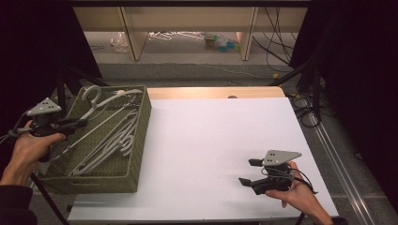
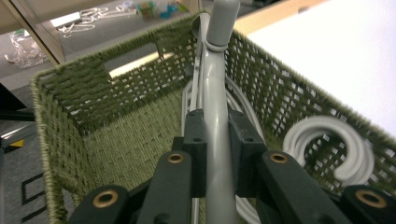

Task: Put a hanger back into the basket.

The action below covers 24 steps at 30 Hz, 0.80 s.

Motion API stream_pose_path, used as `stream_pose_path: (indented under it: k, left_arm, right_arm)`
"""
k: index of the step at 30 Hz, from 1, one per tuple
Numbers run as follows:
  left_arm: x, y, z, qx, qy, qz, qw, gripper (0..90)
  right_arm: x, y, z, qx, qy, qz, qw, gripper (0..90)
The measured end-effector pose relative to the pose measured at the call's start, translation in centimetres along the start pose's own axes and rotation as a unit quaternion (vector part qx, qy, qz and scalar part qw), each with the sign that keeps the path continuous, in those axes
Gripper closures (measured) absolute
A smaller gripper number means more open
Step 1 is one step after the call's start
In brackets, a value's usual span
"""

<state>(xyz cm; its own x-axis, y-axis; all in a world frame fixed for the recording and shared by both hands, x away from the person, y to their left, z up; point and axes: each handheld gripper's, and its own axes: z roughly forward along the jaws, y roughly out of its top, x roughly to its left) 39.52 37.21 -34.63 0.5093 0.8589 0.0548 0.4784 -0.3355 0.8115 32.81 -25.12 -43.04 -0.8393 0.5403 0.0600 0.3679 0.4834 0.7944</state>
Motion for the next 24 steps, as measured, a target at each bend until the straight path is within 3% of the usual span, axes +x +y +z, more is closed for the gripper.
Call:
stream_pose_path:
  k: [1,3,6,13,16,20,23,24]
  left_arm:
    - [-0.2,-0.1,0.5,0.021,0.000,0.023,0.9995,78.8]
    - [-0.3,-0.2,0.8,0.033,0.002,0.029,0.9990,78.8]
    - [-0.7,-0.4,1.7,0.060,0.010,0.060,0.9964,78.8]
    - [-1.8,-0.8,3.2,0.088,-0.002,0.071,0.9936,77.3]
    - [-2.2,-1.1,3.4,0.090,-0.004,0.068,0.9936,76.4]
    - [-2.7,-1.3,3.8,0.111,-0.020,0.088,0.9898,74.3]
    - [-3.0,-1.6,4.2,0.123,-0.029,0.085,0.9883,70.7]
    - [-3.0,-1.6,4.2,0.132,-0.029,0.092,0.9865,70.4]
  right_arm:
    - [0.0,0.0,0.0,0.000,0.001,0.000,1.0000,24.0]
    - [0.0,0.0,0.0,0.000,0.001,0.000,1.0000,23.9]
    - [0.0,0.0,0.0,0.000,0.001,-0.001,1.0000,24.0]
    - [0.0,0.0,0.0,0.000,0.001,-0.001,1.0000,24.1]
    - [0.0,0.0,-0.1,0.000,0.002,-0.001,1.0000,24.1]
    - [0.0,0.0,0.0,0.000,0.002,-0.002,1.0000,24.1]
    - [0.0,0.0,0.0,0.001,0.002,-0.001,1.0000,24.1]
    - [0.0,0.0,0.0,0.001,0.002,-0.001,1.0000,24.1]
